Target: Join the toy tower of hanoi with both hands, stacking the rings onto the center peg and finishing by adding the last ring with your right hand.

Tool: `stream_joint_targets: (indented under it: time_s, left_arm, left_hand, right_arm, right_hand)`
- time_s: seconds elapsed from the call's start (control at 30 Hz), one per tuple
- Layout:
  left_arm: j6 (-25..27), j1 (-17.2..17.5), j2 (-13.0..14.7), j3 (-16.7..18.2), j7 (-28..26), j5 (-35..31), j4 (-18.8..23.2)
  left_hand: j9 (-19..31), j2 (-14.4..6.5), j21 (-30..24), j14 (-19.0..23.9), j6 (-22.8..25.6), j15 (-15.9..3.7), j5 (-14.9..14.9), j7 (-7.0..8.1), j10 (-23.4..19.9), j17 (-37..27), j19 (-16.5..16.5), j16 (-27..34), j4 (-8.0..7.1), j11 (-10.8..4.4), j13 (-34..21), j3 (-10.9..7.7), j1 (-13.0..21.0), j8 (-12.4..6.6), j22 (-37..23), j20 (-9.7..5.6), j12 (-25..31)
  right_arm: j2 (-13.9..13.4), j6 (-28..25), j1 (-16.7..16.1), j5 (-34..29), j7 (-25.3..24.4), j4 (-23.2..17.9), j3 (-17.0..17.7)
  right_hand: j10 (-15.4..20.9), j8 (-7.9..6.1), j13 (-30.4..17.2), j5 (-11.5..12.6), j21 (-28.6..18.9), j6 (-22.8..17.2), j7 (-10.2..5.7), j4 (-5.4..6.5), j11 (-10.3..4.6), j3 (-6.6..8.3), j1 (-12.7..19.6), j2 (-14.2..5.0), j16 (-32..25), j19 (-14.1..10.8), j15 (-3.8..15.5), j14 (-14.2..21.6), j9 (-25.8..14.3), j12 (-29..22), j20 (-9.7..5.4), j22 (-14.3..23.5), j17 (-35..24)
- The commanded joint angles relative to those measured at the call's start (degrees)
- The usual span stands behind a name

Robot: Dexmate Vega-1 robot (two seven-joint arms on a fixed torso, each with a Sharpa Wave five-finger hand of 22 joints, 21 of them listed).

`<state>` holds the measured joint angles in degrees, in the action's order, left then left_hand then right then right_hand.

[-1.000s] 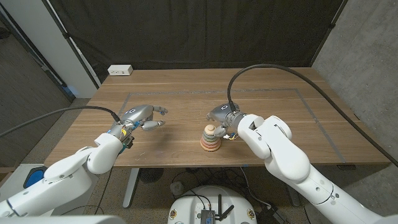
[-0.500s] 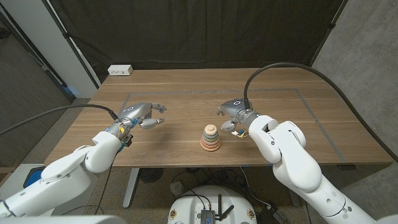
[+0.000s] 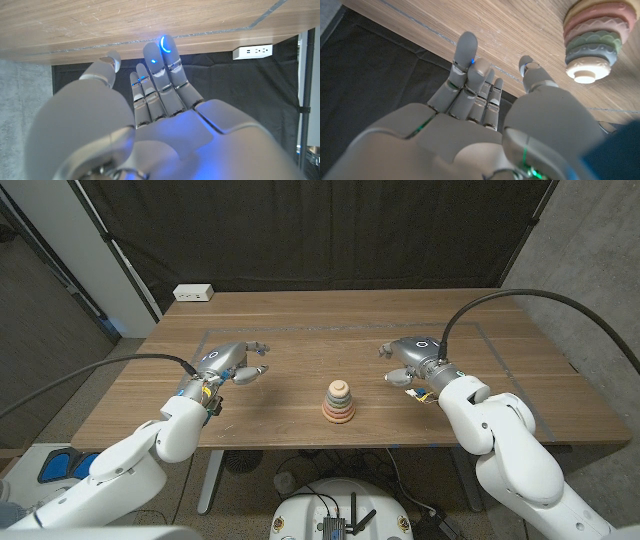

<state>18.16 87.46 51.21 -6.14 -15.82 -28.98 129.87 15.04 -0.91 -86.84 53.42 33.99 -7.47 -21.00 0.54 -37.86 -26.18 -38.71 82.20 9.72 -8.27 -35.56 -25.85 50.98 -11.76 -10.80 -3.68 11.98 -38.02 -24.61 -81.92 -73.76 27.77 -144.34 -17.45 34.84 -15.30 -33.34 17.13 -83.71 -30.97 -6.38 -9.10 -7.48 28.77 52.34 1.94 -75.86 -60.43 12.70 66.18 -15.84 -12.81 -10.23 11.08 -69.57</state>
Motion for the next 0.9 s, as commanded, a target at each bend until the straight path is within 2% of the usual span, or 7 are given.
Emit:
stream_joint_targets:
  time_s: [0.03,0.2,0.47,0.63,0.9]
  left_arm:
    - [7.3,-1.6,-1.7,-4.1,-4.6,-2.3,2.0]
    - [7.7,-1.4,-0.7,-3.8,-3.8,-1.1,2.9]
    - [6.8,-2.4,0.1,-4.2,-3.5,0.8,2.3]
    - [6.8,-4.2,0.5,-5.7,-3.2,0.9,1.8]
    - [8.5,-6.7,0.8,-8.3,-2.8,0.6,1.3]
  left_hand:
    - [0.1,0.5,-0.2,-0.5,-0.1,-5.14,0.1,0.02,0.2,0.0,0.0,0.1,0.00,0.09,0.0,-0.46,-0.1,-0.07,-0.2,-7.94,-0.1]
    - [0.1,0.5,-0.2,-0.4,-0.2,-5.14,0.1,-0.05,0.1,-0.2,0.0,0.3,-0.03,0.10,-0.1,-0.49,-0.1,-0.06,-0.2,-7.96,-0.1]
    - [0.1,0.4,-0.2,-0.6,-0.2,-5.13,0.1,-0.05,0.1,-0.1,0.0,0.1,-0.08,0.07,-0.1,-0.57,-0.1,-0.08,-0.2,-7.96,0.0]
    - [0.1,0.4,-0.2,-0.6,-0.3,-5.13,0.2,-0.12,0.4,-0.1,0.0,0.1,-0.08,0.16,-0.1,-0.59,-0.1,-0.03,-0.2,-7.96,-0.1]
    - [0.1,0.2,-0.6,0.8,-0.7,-5.14,0.2,-0.22,0.8,-0.5,-1.0,1.0,-0.11,0.23,0.1,-0.55,0.0,0.09,-0.2,-7.99,-0.3]
  right_arm:
    - [-3.6,1.3,-7.2,16.3,-15.3,2.5,10.2]
    - [-4.5,-0.6,-7.5,17.0,-18.1,2.7,9.3]
    - [-2.9,-4.4,-10.5,17.6,-28.5,4.4,8.6]
    - [-3.7,-6.5,-11.2,18.0,-31.1,5.0,8.6]
    - [-5.7,-8.0,-11.2,18.6,-35.1,7.0,7.7]
  right_hand:
    - [1.5,-0.62,-0.2,0.2,-0.3,-1.2,0.12,-0.07,-0.11,0.70,0.4,-0.69,-0.8,-0.9,-0.09,0.8,-0.3,-0.7,-2.43,0.2,-0.5]
    - [2.2,-0.86,-0.3,0.3,-0.3,-1.9,-0.03,-0.20,-0.08,0.88,0.7,-0.85,-1.4,-1.1,-0.10,1.4,-0.3,-0.8,-2.43,0.1,-0.7]
    - [2.3,-1.15,-0.4,0.5,-0.3,-2.4,-0.39,-0.26,-0.15,1.02,0.8,-0.86,-1.9,-1.2,-0.14,1.9,-0.5,-0.6,-2.42,0.1,-0.9]
    - [3.7,-2.00,-0.2,0.5,-0.4,-3.8,-1.21,-0.30,-1.23,1.09,1.0,-0.72,-2.6,-1.5,-0.14,2.3,-0.9,-0.6,-2.38,0.1,-0.9]
    - [3.6,-2.04,0.1,0.6,-0.5,-3.3,-1.60,-0.41,-1.06,1.15,1.2,-0.50,-3.3,-1.8,-0.17,2.9,-1.2,-0.1,-2.41,0.1,-1.0]
